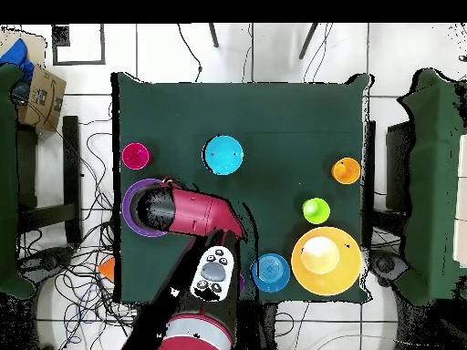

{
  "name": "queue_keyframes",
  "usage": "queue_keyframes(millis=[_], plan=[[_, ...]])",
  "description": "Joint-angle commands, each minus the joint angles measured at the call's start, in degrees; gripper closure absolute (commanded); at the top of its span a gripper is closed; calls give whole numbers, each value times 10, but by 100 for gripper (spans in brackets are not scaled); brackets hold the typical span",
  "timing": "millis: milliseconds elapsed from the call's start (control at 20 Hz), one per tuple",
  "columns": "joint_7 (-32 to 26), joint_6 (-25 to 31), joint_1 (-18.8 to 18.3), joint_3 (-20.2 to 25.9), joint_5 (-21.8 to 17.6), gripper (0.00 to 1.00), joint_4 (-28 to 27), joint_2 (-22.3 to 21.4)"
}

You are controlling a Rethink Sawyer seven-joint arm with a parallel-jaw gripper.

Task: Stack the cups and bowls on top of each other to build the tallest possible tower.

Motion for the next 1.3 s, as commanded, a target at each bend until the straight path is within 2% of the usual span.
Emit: queue_keyframes(millis=[50, 400, 1300], plan=[[19, -28, -12, 67, -43, 0, 17, 26], [17, -49, -26, 80, -52, 0, 26, 29], [26, -37, -23, 79, -55, 0, 27, 23]])
